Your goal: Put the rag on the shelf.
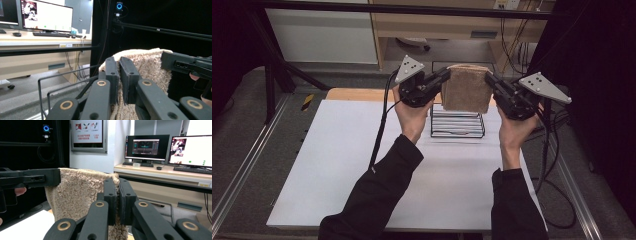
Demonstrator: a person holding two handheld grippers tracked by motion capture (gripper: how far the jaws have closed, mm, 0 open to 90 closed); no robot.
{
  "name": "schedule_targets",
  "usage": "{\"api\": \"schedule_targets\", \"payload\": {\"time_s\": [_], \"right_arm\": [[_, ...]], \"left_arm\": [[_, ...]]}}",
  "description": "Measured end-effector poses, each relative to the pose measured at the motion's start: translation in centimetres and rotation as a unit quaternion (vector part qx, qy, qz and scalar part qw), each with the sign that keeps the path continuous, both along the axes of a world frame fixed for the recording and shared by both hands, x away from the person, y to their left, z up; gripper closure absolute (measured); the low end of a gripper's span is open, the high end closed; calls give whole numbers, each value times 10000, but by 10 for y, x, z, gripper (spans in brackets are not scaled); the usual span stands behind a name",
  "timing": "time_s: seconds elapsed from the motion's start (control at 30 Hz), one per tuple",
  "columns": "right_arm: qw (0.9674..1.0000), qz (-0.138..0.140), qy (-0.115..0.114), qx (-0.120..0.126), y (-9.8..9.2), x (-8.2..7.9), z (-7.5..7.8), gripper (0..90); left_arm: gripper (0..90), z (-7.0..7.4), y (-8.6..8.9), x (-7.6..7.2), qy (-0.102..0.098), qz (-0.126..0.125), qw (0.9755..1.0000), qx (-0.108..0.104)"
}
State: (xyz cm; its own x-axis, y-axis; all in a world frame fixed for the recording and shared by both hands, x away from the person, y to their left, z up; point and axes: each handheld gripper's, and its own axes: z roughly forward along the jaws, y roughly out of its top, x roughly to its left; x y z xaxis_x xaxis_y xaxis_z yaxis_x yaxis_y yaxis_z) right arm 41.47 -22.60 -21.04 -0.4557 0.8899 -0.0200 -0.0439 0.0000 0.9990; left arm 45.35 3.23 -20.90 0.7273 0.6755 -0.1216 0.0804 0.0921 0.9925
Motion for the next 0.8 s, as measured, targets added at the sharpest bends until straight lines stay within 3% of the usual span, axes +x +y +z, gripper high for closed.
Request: {"api": "schedule_targets", "payload": {"time_s": [0.27, 0.63, 0.8], "right_arm": [[9999, -59, -72, 128, -6, 9, 13, 864], [9998, -91, -171, 109, -7, 21, 32, 864], [9997, -121, -170, 87, -5, 29, 37, 864]], "left_arm": [[844, 13, -7, 7, -113, 9, 9999, 3], [843, 33, -8, 16, -144, 13, 9999, -78], [843, 38, -7, 23, -146, 53, 9999, -6]]}}
